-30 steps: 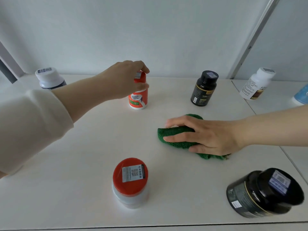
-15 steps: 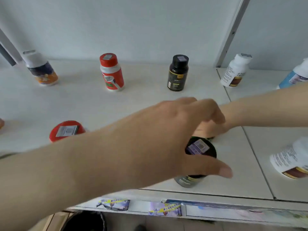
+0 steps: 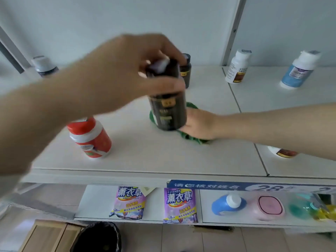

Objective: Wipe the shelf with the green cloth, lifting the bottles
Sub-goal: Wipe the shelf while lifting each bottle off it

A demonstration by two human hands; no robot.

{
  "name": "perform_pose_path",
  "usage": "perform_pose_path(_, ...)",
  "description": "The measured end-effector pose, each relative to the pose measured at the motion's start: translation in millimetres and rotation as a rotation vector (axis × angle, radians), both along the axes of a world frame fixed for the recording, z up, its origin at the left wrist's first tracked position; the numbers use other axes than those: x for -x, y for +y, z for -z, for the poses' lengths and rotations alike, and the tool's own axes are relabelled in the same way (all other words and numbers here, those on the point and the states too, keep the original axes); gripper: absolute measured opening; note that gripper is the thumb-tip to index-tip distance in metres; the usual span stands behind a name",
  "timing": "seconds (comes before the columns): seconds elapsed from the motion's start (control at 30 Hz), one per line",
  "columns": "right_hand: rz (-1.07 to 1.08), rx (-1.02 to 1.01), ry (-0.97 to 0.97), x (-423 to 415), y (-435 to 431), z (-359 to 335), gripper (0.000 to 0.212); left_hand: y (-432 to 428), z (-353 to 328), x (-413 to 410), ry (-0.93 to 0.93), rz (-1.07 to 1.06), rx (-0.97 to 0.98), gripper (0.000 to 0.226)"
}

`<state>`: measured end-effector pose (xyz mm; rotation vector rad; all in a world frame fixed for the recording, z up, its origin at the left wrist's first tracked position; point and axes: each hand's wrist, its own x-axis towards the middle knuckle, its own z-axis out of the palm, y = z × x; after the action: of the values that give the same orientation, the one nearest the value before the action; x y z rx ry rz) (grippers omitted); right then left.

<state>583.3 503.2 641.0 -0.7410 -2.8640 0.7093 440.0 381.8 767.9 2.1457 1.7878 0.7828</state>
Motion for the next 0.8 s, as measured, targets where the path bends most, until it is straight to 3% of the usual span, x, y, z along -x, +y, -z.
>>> perform_pose_path(0.13,-0.16,0.099,0.094,-25.4,-63.6,1.5,0.047,1.6,-15.8,14.8,0.021,-0.082,-0.094,0.033)
perform_pose_path(0.27,-0.083,0.291,0.078,-48.1,-96.7,-15.2,0.051,1.5,-10.7,20.1,-0.041,-0.123,-0.051,0.026)
perform_pose_path(0.37,0.182,0.333,0.195,-54.3,-89.3,-31.2,0.053,-0.9,-2.8,21.0,-0.056,-0.104,0.005,0.028)
perform_pose_path(0.43,0.401,0.218,0.253,-54.4,-59.3,-32.1,0.046,-0.1,4.5,20.0,-0.048,-0.089,0.022,0.031)
perform_pose_path(0.53,0.597,0.013,0.121,-43.6,-14.8,-18.4,0.046,2.3,16.9,15.5,-0.032,-0.053,0.058,0.032)
perform_pose_path(0.67,0.454,0.015,0.044,-23.3,-25.2,-2.5,0.05,6.5,27.9,12.5,-0.026,-0.019,0.094,0.033)
perform_pose_path(0.8,0.153,0.075,0.147,-43.1,-93.1,0.7,0.046,11.5,22.8,20.1,0.004,-0.022,0.049,0.033)
